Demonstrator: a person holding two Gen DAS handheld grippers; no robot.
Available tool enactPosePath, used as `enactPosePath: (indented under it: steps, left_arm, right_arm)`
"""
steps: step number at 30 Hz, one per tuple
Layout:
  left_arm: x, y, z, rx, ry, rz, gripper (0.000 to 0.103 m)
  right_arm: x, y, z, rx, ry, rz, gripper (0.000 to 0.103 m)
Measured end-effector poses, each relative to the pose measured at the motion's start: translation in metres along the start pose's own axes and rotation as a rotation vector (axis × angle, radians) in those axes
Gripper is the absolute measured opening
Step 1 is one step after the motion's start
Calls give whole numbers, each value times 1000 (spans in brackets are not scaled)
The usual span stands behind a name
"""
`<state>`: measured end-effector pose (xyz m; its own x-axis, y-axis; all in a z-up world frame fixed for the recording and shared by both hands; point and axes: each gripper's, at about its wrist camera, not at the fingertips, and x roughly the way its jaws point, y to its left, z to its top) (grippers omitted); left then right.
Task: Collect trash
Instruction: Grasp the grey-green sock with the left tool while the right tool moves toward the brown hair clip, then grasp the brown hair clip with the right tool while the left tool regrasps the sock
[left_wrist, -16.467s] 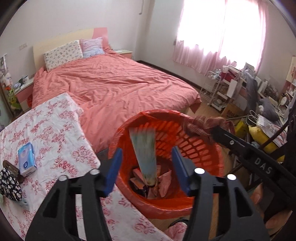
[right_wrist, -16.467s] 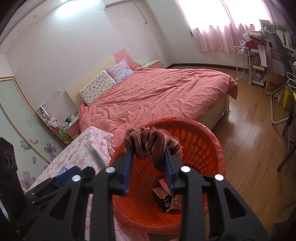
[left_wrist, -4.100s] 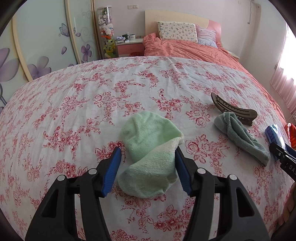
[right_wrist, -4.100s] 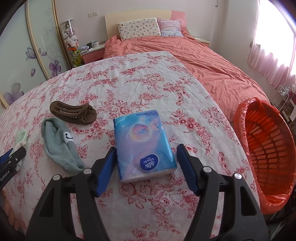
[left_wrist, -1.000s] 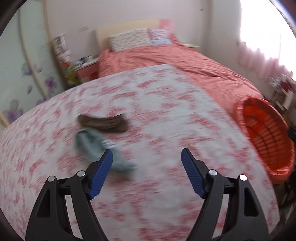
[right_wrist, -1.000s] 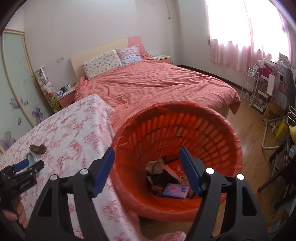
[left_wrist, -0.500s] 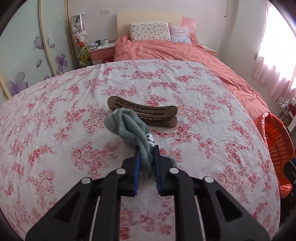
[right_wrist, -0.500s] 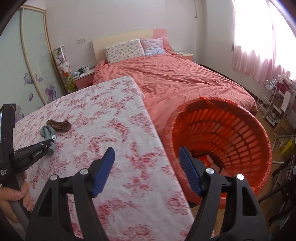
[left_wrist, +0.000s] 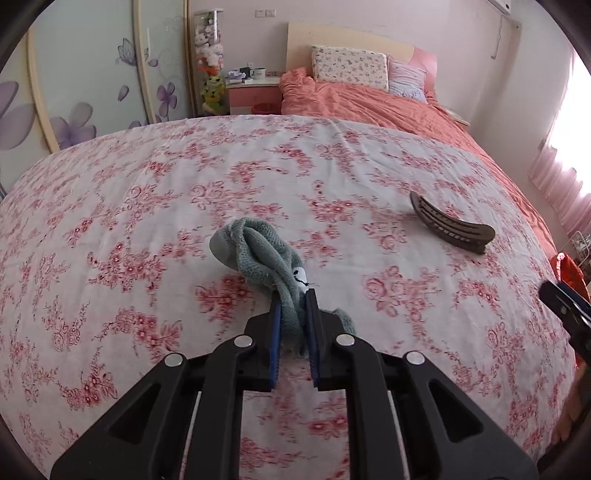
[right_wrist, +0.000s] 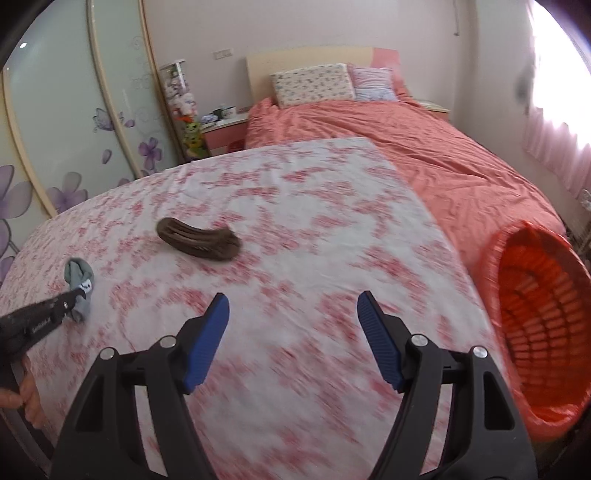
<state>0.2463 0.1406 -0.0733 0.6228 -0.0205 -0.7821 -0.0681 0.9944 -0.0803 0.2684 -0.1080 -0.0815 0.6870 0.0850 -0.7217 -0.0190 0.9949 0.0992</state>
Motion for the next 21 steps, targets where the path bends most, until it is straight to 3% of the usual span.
enactPosePath:
  steps: [3, 9, 11, 13, 15, 21]
  left_arm:
    - [1, 1, 2, -1, 4, -7, 25]
    - [4, 4, 0, 6, 10, -19, 36]
    - [5, 5, 0, 7, 8, -23, 37]
    - [6, 5, 1, 9, 9, -26, 37]
    - [7, 6, 0, 10, 8, -28, 38]
    - [4, 10, -3, 3, 4, -30, 45]
  right_arm:
    - [25, 25, 19, -60, 10, 3, 71]
    - [63, 52, 42, -148, 62, 15, 70]
    - [70, 52, 42, -146, 97, 43, 53]
    - [72, 50, 42, -130, 119, 77, 48]
    - [67, 51, 35, -148, 129, 75, 37]
    - [45, 42, 16, -124, 170, 143, 31]
